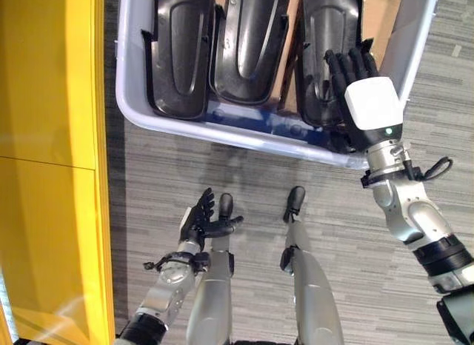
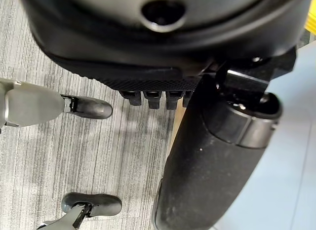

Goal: Move parts from the plastic box to the shelf.

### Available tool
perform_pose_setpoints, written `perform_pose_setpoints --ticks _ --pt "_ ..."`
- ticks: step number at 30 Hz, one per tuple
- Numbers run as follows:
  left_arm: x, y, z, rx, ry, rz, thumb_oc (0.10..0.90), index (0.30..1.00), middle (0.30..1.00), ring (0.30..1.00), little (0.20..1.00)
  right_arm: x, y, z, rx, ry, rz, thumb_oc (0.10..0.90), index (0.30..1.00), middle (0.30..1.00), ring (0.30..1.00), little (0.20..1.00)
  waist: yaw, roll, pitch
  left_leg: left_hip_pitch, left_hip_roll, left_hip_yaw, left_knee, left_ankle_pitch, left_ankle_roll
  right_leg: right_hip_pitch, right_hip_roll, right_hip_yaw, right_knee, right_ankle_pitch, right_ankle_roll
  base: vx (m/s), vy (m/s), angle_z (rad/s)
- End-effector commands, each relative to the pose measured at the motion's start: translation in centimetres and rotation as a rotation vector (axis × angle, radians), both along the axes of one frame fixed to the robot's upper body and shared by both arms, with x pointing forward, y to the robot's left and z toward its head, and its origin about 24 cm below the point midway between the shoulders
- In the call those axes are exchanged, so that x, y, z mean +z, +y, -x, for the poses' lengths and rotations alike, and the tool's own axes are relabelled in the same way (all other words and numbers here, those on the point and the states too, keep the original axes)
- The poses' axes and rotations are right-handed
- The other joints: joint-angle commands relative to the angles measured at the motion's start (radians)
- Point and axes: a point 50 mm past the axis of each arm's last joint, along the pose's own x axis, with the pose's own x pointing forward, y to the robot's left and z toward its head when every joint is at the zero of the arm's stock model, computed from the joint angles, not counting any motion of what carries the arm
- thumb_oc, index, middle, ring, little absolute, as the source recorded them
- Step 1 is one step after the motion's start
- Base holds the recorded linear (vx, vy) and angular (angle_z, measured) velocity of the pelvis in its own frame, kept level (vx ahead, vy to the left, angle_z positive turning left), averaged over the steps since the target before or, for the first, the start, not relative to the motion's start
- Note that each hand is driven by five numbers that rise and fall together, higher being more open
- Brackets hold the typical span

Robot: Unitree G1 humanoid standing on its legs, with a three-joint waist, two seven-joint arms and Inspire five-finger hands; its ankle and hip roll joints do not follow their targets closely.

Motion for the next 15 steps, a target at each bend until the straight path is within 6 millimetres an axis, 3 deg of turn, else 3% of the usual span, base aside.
perform_pose_setpoints --ticks 1,15 --pt "0.6 -0.1 1.0 -0.024 -0.067 -0.003 0.9 1.0 1.0 1.0 1.0 5.0 0.6 0.5 0.044 -0.226 0.043 0.9 1.0 1.0 1.0 1.0 -0.01 0.04 -0.021 0.026 0.013 0.027 -0.009 0.006 0.037 0.067 -0.079 0.052 0.081 -0.078 0.093 0.0 0.0 0.0" --pt "0.3 -0.3 0.7 -0.015 -0.054 0.0 0.9 1.0 1.0 1.0 1.0 3.6 0.5 -1.3 0.023 -0.139 -0.093 0.9 1.0 1.0 1.0 1.0 -0.006 0.051 -0.02 -0.005 0.009 0.024 -0.009 0.007 0.039 0.031 -0.082 0.051 0.091 -0.082 0.09 0.0 0.0 0.0"
